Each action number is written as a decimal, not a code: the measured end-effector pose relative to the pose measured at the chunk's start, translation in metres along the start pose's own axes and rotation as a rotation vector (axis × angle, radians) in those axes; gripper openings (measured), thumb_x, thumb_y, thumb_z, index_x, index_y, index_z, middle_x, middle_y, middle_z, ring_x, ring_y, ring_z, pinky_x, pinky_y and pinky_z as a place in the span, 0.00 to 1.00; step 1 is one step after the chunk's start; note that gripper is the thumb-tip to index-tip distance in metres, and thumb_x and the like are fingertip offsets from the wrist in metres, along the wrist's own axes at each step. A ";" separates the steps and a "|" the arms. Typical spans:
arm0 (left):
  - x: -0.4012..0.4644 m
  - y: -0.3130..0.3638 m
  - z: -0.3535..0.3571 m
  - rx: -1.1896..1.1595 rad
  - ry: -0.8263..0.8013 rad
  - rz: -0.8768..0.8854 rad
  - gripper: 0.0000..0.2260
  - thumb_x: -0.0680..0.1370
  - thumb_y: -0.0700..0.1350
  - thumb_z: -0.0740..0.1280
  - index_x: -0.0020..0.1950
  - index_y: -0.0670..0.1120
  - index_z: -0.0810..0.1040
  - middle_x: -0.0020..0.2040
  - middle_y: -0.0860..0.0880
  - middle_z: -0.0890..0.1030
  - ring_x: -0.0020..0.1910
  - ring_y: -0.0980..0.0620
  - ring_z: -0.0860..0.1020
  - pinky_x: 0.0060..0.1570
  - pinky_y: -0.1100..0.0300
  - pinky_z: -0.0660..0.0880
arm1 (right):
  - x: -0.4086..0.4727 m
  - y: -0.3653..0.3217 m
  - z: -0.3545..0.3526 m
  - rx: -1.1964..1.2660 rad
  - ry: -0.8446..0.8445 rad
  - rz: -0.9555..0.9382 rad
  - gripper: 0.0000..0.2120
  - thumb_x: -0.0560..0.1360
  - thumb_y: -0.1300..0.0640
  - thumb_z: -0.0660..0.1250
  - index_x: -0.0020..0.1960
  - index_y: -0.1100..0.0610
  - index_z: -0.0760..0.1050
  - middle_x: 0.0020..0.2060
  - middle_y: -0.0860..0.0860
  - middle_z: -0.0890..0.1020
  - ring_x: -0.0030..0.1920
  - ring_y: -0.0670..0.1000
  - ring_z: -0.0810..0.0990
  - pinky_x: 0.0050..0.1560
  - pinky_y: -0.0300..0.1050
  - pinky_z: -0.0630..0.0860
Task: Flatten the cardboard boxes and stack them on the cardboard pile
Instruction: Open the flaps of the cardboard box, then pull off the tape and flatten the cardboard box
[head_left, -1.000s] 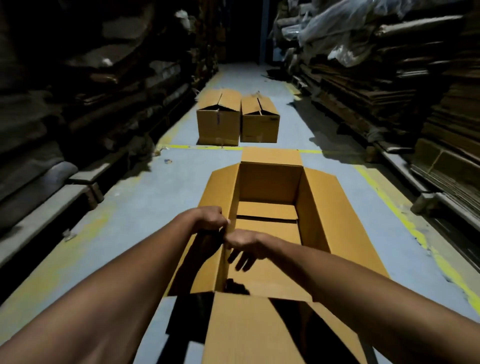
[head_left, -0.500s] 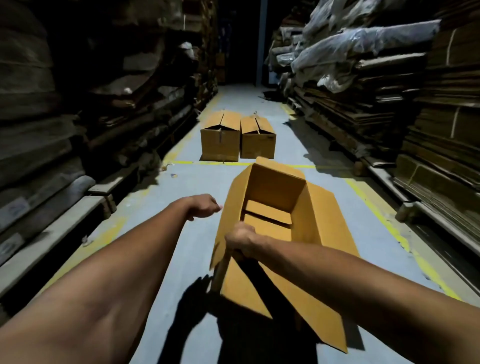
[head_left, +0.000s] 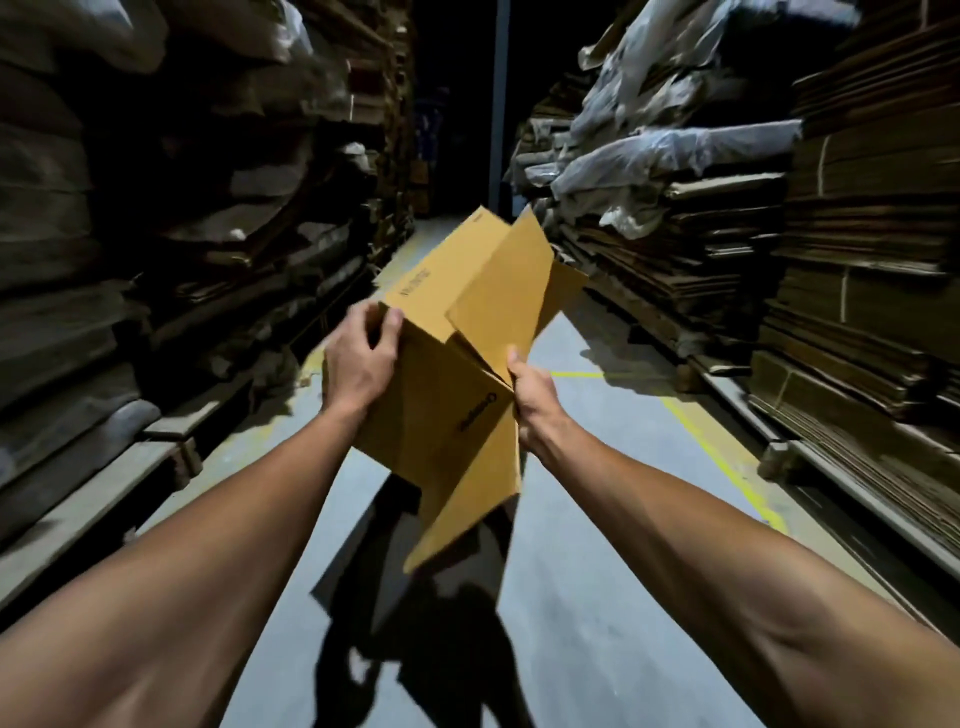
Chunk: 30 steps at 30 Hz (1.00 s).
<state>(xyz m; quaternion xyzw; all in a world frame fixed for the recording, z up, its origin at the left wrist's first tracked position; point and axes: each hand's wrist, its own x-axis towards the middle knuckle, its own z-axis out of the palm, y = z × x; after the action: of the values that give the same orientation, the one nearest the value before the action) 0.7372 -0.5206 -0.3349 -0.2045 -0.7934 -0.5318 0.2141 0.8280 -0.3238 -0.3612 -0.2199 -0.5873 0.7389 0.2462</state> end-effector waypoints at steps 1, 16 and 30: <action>-0.006 0.001 0.005 0.028 -0.056 0.051 0.25 0.83 0.67 0.60 0.73 0.53 0.72 0.70 0.45 0.78 0.68 0.43 0.76 0.65 0.47 0.74 | 0.002 0.007 -0.008 0.029 0.041 0.007 0.16 0.85 0.46 0.64 0.53 0.61 0.76 0.44 0.55 0.77 0.46 0.55 0.78 0.47 0.54 0.77; -0.109 -0.037 0.141 0.254 -0.941 0.227 0.33 0.75 0.77 0.56 0.78 0.78 0.46 0.85 0.57 0.50 0.83 0.41 0.53 0.77 0.31 0.55 | 0.002 0.120 -0.194 -0.423 0.248 0.492 0.29 0.85 0.37 0.51 0.63 0.60 0.77 0.57 0.59 0.82 0.55 0.61 0.82 0.54 0.61 0.83; -0.112 -0.079 0.189 0.554 -1.089 0.012 0.40 0.77 0.74 0.61 0.83 0.56 0.56 0.84 0.43 0.56 0.80 0.33 0.55 0.75 0.33 0.60 | 0.017 0.098 -0.201 -0.978 -0.039 0.484 0.61 0.61 0.21 0.73 0.80 0.57 0.63 0.78 0.57 0.68 0.75 0.63 0.70 0.73 0.62 0.69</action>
<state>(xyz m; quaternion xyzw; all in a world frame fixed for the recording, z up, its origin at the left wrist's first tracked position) 0.7632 -0.3827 -0.5220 -0.3883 -0.8965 -0.1235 -0.1738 0.9282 -0.1794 -0.4999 -0.4239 -0.7995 0.4193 -0.0726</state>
